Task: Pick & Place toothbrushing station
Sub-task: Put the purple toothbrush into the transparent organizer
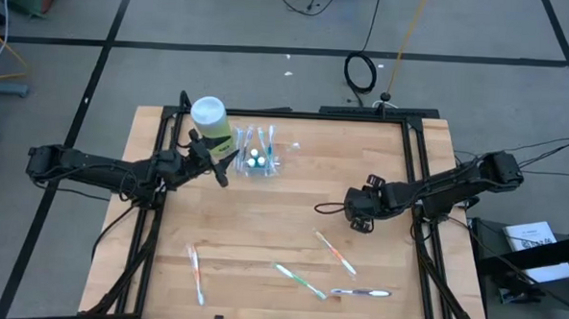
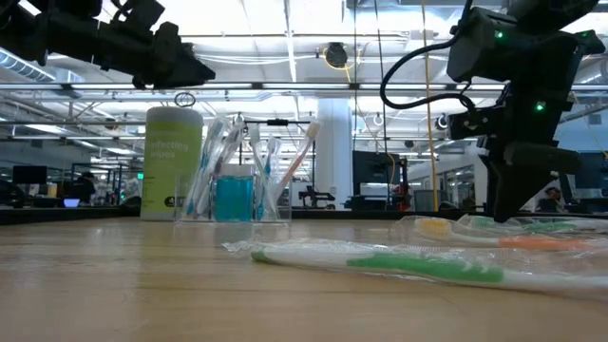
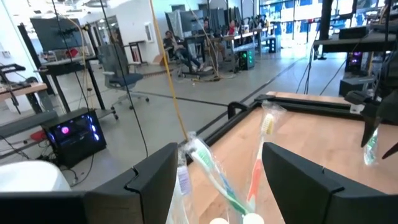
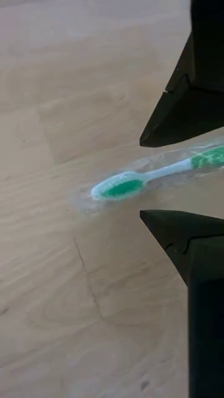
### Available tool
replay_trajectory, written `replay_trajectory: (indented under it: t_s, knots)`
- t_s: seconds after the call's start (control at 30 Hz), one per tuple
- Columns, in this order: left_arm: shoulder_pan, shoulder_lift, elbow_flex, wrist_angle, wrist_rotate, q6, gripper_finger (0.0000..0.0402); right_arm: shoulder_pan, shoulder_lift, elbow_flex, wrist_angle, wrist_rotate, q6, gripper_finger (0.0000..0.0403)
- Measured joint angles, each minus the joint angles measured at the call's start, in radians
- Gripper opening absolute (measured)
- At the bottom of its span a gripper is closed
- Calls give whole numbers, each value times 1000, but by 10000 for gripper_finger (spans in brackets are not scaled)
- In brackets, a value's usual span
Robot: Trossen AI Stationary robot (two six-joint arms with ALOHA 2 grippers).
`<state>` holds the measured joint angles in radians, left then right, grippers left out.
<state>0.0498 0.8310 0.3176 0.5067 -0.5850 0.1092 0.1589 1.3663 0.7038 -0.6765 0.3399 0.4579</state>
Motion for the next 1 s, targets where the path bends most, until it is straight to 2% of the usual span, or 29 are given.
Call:
replay_trajectory:
  t_s: [0.23, 0.3, 0.5, 0.6, 0.73, 1.0]
  knots:
    - [0, 0, 0, -14, 0, -16, 241, 0, 0, -7, 15, -4, -68, 167]
    - [0, 0, 0, -14, 0, -24, 241, 0, 0, -7, 15, -19, -28, 166]
    - [0, 0, 0, -15, 0, -40, 241, 0, -5, -7, 42, -166, 161, 166]
    - [0, 0, 0, -17, 0, -40, 241, 0, -5, -7, 72, -212, 193, 166]
    - [0, 0, 0, -18, 0, -40, 241, 0, -5, -7, 129, -215, 171, 166]
    - [0, 0, 0, -19, 0, -37, 241, 0, -5, -7, 293, -215, -9, 167]
